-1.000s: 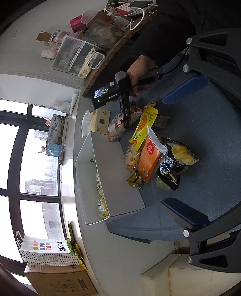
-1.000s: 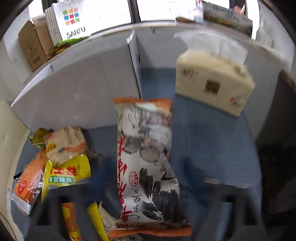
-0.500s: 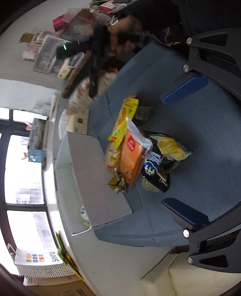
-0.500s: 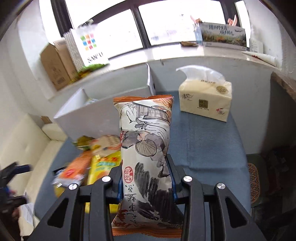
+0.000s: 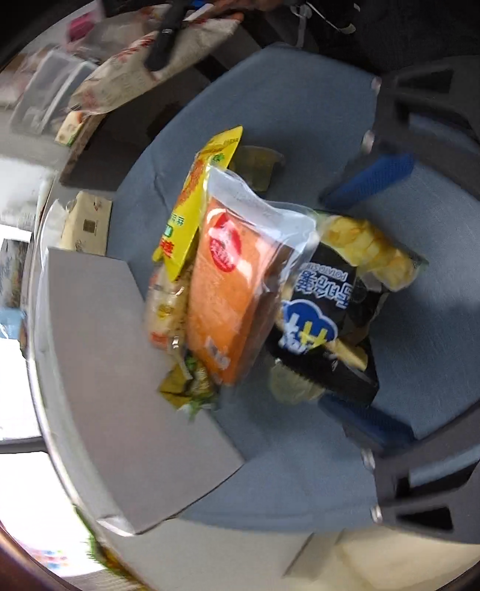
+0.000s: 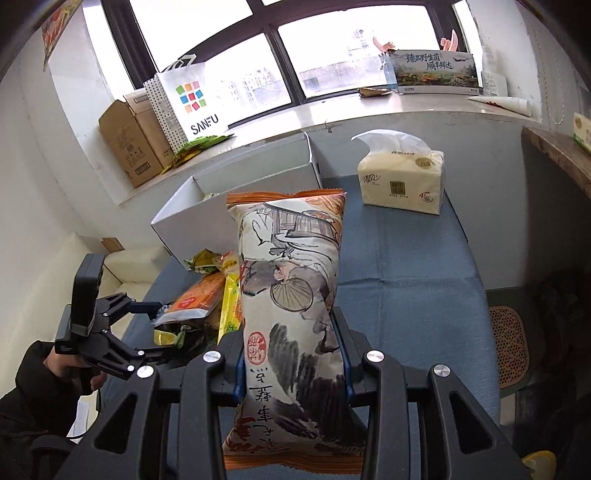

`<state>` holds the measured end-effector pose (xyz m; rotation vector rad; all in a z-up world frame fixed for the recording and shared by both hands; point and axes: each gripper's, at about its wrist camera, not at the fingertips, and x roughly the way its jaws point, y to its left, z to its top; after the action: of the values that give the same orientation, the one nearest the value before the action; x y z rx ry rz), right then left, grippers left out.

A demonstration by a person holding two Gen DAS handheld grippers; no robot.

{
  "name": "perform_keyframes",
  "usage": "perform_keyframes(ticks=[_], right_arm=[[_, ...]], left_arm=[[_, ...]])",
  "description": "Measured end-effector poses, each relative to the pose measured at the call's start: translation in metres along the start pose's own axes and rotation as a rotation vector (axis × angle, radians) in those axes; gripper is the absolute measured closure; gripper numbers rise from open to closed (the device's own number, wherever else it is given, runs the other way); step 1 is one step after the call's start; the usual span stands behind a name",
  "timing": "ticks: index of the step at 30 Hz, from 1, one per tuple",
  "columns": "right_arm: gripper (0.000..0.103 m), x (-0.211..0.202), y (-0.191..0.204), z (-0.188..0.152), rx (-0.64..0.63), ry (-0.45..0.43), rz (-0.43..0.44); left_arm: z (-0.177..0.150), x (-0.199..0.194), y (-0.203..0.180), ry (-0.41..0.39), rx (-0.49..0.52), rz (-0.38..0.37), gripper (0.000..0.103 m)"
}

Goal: Organize snacks
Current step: 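Grasp the black-yellow chip bag with the left gripper while the right lifts its bag, then lower both held bags into the white box and open both grippers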

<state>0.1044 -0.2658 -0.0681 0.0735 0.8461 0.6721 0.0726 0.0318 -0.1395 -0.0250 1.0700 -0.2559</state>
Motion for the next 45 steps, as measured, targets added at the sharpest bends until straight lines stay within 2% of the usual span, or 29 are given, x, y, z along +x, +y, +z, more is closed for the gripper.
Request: perform_keyframes(ticks=[1,2,5,8,14,19,22,26,32,37,42,43,45], right_arm=[[0.063,0.001,0.001,0.0,-0.002,0.008,-0.003],[0.063,0.003,0.001,-0.001,-0.003,0.01,-0.003],[0.063,0.004,0.002,-0.002,-0.002,0.014,0.006],[0.063,0.003,0.007,-0.003,-0.01,0.01,0.01],[0.063,0.0,0.02,-0.001,-0.039,0.005,0.03],[0.063,0.004,0.036,0.006,-0.07,-0.005,0.065],[0.063,0.01,0.048,0.018,-0.103,-0.015,0.076],[0.063,0.021,0.06,0.047,-0.128,-0.032,0.108],[0.063,0.058,0.069,0.117,-0.15,-0.058,0.101],[0.063,0.111,0.072,0.177,-0.14,-0.018,0.056],[0.063,0.166,0.06,0.22,-0.144,0.06,-0.027],[0.063,0.174,0.058,0.226,-0.147,0.068,-0.042],[0.06,0.188,0.052,0.237,-0.133,0.083,-0.049]], left_arm=[[-0.002,-0.001,0.0,-0.006,-0.016,-0.001,0.023],[-0.005,-0.004,0.0,-0.015,-0.021,-0.006,0.032],[-0.016,-0.014,0.006,-0.052,-0.101,-0.049,0.038],[-0.033,-0.029,0.01,-0.095,-0.142,-0.07,0.04],[-0.061,-0.08,0.022,-0.195,-0.218,-0.056,0.04],[-0.058,-0.121,0.035,-0.32,-0.257,-0.056,0.04],[-0.04,-0.138,0.039,-0.399,-0.262,-0.061,0.04],[-0.002,-0.151,0.043,-0.465,-0.227,-0.058,0.04],[0.075,-0.155,0.059,-0.519,-0.206,-0.05,0.04],[0.132,-0.141,0.085,-0.501,-0.245,-0.021,0.04],[0.168,-0.108,0.102,-0.441,-0.256,0.02,0.039],[0.171,-0.103,0.106,-0.439,-0.263,0.032,0.038],[0.171,-0.09,0.116,-0.41,-0.297,0.063,0.024]])
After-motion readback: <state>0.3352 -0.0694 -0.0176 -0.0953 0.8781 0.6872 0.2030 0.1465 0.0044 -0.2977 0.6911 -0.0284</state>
